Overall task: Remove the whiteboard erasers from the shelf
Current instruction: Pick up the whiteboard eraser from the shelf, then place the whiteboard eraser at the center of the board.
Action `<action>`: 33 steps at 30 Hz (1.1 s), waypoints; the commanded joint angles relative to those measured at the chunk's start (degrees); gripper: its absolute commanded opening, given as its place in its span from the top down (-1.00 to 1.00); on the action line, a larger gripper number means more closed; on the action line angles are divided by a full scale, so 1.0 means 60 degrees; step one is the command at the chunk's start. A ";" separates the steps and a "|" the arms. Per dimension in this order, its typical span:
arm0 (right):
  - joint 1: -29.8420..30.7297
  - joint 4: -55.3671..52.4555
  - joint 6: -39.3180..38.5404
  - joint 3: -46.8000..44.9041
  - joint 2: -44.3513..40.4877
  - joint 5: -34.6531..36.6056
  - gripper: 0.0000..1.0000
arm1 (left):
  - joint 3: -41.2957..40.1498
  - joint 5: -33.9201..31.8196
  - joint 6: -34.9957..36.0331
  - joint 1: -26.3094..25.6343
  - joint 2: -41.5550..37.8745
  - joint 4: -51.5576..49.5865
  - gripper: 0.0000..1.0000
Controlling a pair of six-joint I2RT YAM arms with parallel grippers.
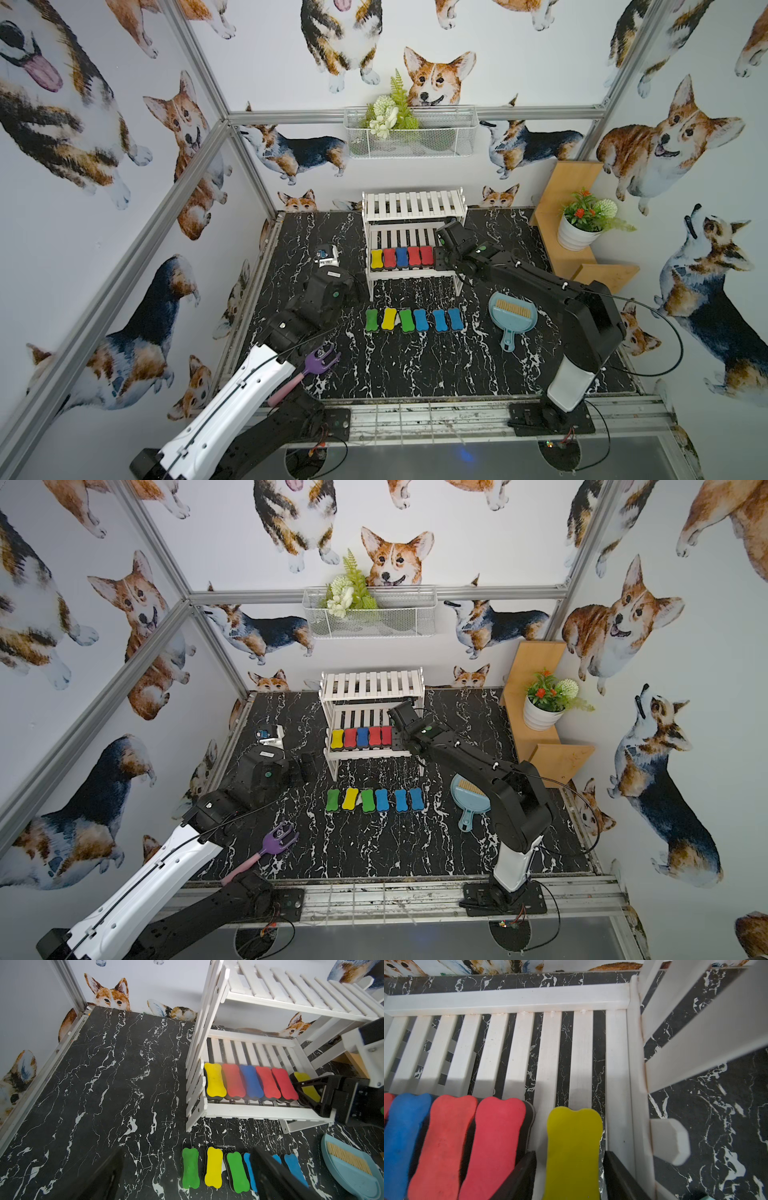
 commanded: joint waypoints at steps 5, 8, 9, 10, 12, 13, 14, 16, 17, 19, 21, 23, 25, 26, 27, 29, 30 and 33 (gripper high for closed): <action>0.0006 -0.0066 0.0101 0.0029 -0.0053 0.0224 0.10 | -0.0089 -0.0030 0.0016 0.0062 -0.0031 0.0091 -0.99; 0.0030 -0.0049 0.0103 0.0127 -0.0457 0.0213 0.23 | -0.0140 -0.0001 0.0003 0.0084 -0.0044 0.0145 -0.99; 0.0070 -0.0095 0.0124 0.0132 -0.0649 0.0250 0.24 | -0.0159 0.0025 0.0009 0.0088 -0.0021 0.0166 -0.99; 0.0120 -0.0127 0.0150 0.0064 -0.0884 0.0305 0.25 | -0.0162 0.0043 -0.0006 0.0091 -0.0002 0.0184 -0.99; 0.0264 -0.0144 0.0283 -0.0291 -0.1426 0.0326 0.25 | -0.0204 0.0094 -0.0009 0.0092 0.0026 0.0224 -0.99; 0.0354 -0.0085 0.0417 -0.0656 -0.1765 0.0261 0.25 | -0.0220 0.0120 -0.0015 0.0105 0.0023 0.0253 -0.98; 0.0469 -0.0012 0.0538 -0.1004 -0.2066 0.0223 0.25 | -0.0246 0.0132 -0.0020 0.0106 0.0028 0.0288 -0.99; 0.0743 0.0059 0.0859 -0.1909 -0.2800 0.0197 0.25 | -0.0288 0.0161 -0.0026 0.0120 0.0028 0.0339 -0.99; 0.0910 0.0027 0.1026 -0.2322 -0.3122 0.0278 0.24 | -0.0315 0.0175 -0.0027 0.0133 0.0028 0.0353 -0.99; 0.1277 -0.0068 0.1490 -0.3279 -0.3863 0.0333 0.24 | -0.0352 0.0190 -0.0012 0.0148 0.0013 0.0371 -0.98; 0.1682 -0.0115 0.2039 -0.4242 -0.4604 0.0384 0.24 | -0.0383 0.0184 0.0020 0.0164 0.0004 0.0375 -0.99; 0.1997 -0.0113 0.2613 -0.5182 -0.5296 0.0243 0.24 | -0.0417 0.0190 0.0031 0.0179 -0.0015 0.0411 -0.99; 0.2321 -0.0220 0.3213 -0.6036 -0.5845 0.0035 0.24 | -0.0484 0.0212 0.0042 0.0207 -0.0016 0.0470 -0.98; 0.2504 -0.0271 0.3423 -0.6358 -0.6005 -0.0005 0.25 | -0.0506 0.0233 0.0053 0.0216 -0.0001 0.0501 -0.99; 0.2700 -0.0301 0.3626 -0.6698 -0.6014 -0.0041 0.25 | -0.0527 0.0248 0.0060 0.0234 0.0015 0.0543 -0.99; 0.2976 -0.0321 0.3955 -0.7225 -0.6018 -0.0289 0.24 | -0.0557 0.0302 0.0060 0.0263 0.0095 0.0602 -0.98; 0.3084 -0.0203 0.4083 -0.7451 -0.6010 -0.0461 0.25 | -0.0558 0.0356 0.0060 0.0281 0.0139 0.0633 -0.99; 0.3289 0.0148 0.4338 -0.8012 -0.5717 -0.0776 0.25 | -0.0507 0.0482 0.0060 0.0311 0.0295 0.0639 -0.99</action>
